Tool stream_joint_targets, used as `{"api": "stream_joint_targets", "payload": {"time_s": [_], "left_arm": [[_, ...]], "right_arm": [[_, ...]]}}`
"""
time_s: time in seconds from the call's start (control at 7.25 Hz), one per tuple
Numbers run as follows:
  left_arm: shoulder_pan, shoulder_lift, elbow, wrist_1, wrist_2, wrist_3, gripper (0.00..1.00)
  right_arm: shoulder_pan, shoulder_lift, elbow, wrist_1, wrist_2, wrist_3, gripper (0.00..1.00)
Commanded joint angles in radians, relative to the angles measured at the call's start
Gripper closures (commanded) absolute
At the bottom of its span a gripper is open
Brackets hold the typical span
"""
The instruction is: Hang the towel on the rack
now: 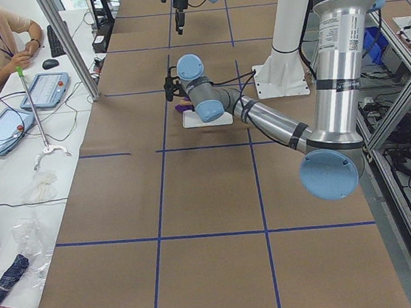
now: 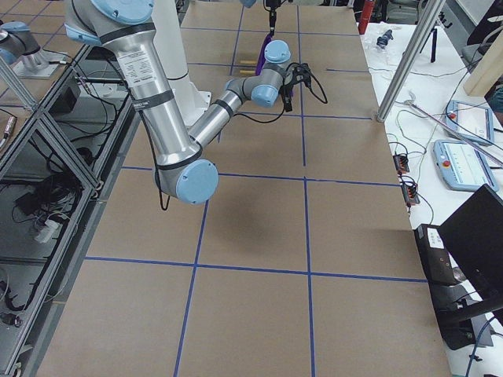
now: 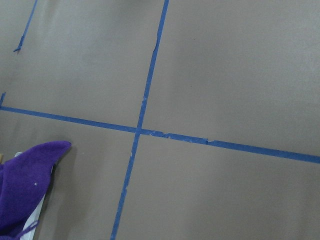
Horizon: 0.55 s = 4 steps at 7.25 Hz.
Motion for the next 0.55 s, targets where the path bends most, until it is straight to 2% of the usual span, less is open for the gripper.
{"api": "stream_joint_targets", "payload": {"time_s": [0.0, 0.41], "left_arm": [[-0.003, 0.015, 0.030, -0.028, -0.002, 0.016, 1.00], [-0.009, 0.022, 0.095, -0.076, -0.002, 0.047, 1.00]], "right_arm": [[0.007, -0.001, -0.003, 0.000, -0.002, -0.003, 0.00], [0.018, -0.001, -0.003, -0.005, 0.001, -0.003, 0.00]]}}
